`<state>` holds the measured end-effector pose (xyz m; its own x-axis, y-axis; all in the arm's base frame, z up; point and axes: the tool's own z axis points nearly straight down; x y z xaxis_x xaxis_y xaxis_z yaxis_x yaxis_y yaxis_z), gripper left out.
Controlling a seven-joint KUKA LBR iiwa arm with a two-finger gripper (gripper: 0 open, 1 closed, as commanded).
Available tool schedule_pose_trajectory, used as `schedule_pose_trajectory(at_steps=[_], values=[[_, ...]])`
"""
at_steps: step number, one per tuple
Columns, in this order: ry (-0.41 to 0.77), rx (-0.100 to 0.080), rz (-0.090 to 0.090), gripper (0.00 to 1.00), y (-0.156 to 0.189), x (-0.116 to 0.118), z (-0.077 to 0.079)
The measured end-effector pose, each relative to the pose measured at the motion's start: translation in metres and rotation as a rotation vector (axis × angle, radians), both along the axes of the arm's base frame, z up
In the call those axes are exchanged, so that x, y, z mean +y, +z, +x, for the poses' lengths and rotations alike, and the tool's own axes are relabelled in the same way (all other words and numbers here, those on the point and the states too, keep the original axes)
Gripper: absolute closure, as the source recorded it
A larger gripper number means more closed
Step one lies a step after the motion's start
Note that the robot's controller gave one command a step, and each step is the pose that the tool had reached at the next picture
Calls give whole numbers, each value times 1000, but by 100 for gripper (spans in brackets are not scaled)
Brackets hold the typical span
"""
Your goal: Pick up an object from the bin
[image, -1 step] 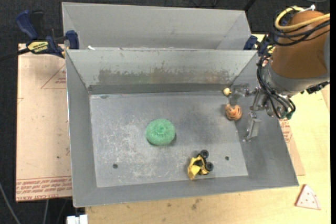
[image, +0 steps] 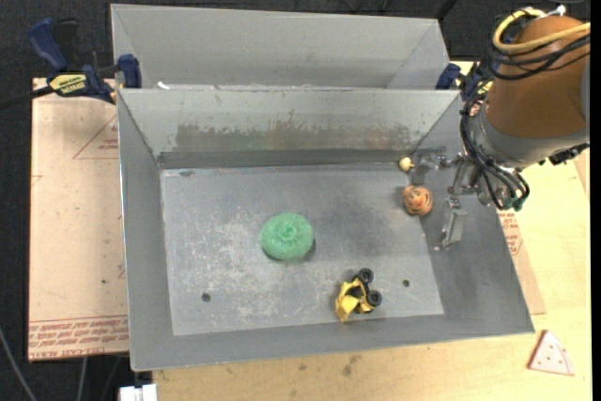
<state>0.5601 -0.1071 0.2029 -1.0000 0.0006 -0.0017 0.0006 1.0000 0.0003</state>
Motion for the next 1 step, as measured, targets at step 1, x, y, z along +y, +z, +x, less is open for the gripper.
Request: schedule_pose_trajectory(at_steps=[1], values=[[42,-11,-3,0,-49,36,41]])
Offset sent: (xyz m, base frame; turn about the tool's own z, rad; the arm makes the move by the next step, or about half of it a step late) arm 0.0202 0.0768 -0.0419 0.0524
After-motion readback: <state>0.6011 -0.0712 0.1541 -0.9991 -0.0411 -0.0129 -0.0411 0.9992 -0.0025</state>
